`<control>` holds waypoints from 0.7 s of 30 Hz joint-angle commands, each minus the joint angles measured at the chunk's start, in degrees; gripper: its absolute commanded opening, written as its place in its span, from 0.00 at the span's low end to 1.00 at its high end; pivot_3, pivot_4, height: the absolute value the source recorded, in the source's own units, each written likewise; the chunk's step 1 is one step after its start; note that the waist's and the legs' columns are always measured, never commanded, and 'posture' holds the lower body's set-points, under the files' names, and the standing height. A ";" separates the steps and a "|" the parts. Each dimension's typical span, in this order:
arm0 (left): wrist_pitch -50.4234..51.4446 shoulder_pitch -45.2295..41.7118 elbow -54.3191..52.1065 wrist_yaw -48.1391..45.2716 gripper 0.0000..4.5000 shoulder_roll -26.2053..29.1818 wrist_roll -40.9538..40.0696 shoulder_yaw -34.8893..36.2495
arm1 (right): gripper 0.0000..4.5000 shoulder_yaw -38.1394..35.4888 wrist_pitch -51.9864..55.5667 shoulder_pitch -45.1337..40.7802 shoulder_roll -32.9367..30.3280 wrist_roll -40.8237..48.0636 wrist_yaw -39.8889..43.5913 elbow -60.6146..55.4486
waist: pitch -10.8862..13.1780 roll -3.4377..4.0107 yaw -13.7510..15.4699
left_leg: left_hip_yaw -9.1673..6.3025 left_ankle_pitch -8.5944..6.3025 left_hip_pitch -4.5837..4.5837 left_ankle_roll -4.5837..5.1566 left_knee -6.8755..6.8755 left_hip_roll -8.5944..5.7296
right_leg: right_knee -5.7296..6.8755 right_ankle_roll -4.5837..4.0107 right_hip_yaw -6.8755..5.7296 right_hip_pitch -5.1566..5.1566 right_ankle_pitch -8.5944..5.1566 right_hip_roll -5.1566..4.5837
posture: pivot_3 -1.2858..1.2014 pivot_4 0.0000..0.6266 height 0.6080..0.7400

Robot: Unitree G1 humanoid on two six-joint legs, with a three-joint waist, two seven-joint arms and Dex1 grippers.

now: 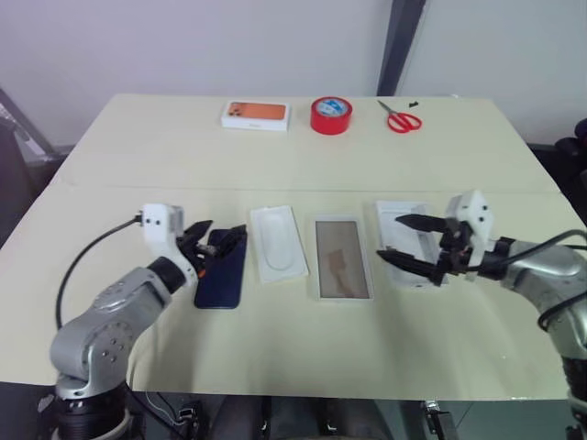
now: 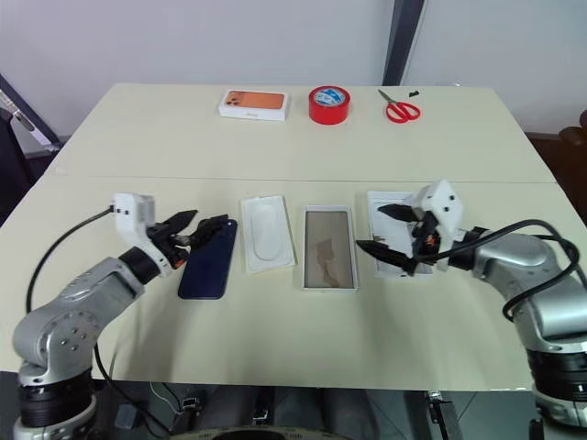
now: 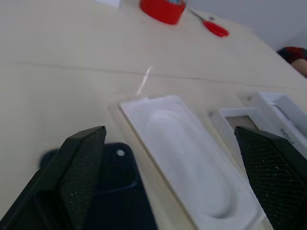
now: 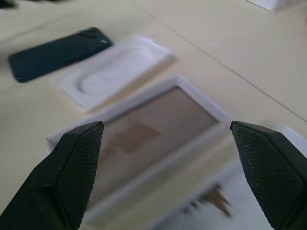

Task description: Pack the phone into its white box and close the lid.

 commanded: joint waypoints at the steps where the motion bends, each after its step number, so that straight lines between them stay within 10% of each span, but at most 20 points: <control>1: 8.88 -4.02 -0.23 7.59 1.00 -3.13 -3.93 -0.67 | 0.99 0.49 0.37 -0.50 0.75 0.72 -1.72 -4.35 | 0.02 -0.03 0.11 | -0.01 0.00 0.01 0.00 0.05 0.00 | 0.07 0.01 0.00 0.00 0.00 0.01 | 0.52 0.24 0.92; 21: 32.57 -16.89 9.62 19.38 1.00 -19.23 1.06 8.46 | 0.99 4.03 -0.30 -1.29 2.43 1.16 -1.61 -6.83 | 0.03 -0.06 0.21 | -0.08 0.00 -0.10 0.00 0.59 0.04 | 0.29 0.02 0.00 0.02 -0.02 0.19 | 0.52 0.24 0.92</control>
